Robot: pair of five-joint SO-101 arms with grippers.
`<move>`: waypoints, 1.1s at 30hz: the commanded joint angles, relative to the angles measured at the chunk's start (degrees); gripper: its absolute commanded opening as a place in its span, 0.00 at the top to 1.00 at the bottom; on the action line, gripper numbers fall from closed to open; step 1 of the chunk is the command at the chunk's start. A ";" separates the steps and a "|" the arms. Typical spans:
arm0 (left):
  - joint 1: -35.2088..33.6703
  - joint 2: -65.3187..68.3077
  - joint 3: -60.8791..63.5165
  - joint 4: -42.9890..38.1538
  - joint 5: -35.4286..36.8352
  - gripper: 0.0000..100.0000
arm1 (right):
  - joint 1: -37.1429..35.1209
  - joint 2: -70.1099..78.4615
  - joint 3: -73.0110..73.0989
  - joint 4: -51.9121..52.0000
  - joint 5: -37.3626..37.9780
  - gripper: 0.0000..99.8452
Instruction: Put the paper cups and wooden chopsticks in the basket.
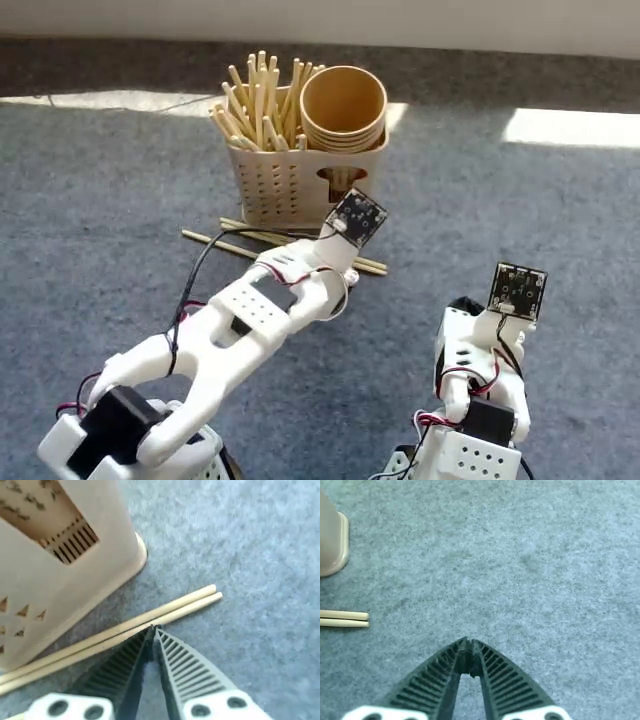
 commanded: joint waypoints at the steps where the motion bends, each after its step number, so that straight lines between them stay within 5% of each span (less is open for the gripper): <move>1: 0.75 -0.04 -0.57 -7.12 -0.53 0.99 | 0.57 -0.48 7.87 -1.54 -0.09 0.99; 14: 0.40 18.42 -12.97 -4.40 -0.53 0.99 | 0.57 -0.48 7.87 -1.54 -0.09 0.99; 26: 0.75 18.24 -20.18 20.84 -0.53 1.00 | 0.57 -0.48 7.87 -1.54 -0.09 0.99; 33: 1.01 14.55 -20.70 22.51 -0.53 1.00 | 0.57 -0.48 7.87 -1.54 -0.09 0.99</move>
